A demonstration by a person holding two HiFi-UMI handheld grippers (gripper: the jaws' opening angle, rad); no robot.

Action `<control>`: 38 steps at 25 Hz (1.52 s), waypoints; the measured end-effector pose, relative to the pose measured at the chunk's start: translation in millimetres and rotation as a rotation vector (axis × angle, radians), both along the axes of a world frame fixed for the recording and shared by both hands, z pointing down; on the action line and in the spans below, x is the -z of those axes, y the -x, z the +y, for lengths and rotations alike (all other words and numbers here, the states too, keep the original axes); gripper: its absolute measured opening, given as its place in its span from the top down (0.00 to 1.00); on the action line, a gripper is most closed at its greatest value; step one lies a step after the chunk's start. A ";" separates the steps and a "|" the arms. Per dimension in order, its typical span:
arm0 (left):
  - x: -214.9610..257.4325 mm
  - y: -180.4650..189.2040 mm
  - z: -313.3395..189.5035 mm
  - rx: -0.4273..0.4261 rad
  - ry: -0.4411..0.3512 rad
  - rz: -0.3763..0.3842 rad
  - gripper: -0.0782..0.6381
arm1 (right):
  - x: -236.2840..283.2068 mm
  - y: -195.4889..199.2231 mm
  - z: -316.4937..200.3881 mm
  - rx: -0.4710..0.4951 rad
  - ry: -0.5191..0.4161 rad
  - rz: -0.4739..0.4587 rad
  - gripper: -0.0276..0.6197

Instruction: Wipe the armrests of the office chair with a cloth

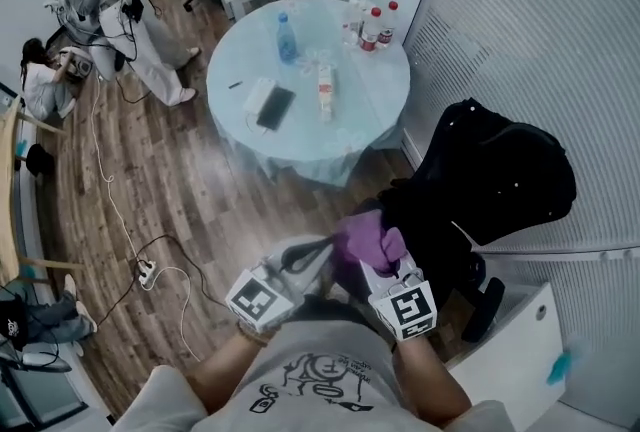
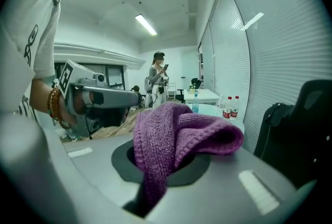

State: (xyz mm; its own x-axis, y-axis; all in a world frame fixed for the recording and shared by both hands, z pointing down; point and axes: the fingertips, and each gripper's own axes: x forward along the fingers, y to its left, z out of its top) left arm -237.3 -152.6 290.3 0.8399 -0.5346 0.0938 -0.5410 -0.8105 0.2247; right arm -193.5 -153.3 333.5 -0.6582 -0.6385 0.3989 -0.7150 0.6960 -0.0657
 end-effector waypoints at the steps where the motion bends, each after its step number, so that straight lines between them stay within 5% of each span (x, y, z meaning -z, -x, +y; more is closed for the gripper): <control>1: 11.8 -1.6 1.1 0.000 -0.006 0.008 0.89 | 14.0 -0.6 1.1 -0.003 -0.021 -0.010 0.91; 19: 133.8 -25.5 52.0 -0.072 -0.144 0.054 0.89 | 176.9 -15.2 54.4 -0.041 -0.223 -0.122 0.91; 38: 148.0 -24.1 52.0 -0.057 -0.148 0.075 0.89 | 187.4 -15.7 51.2 -0.057 -0.246 -0.136 0.91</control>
State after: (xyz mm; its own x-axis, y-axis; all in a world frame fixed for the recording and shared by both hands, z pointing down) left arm -213.3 -100.5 142.3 0.8712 -0.4888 -0.0468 -0.4789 -0.8668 0.1389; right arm -177.8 -102.1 146.1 -0.6552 -0.7428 0.1377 -0.7498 0.6617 0.0020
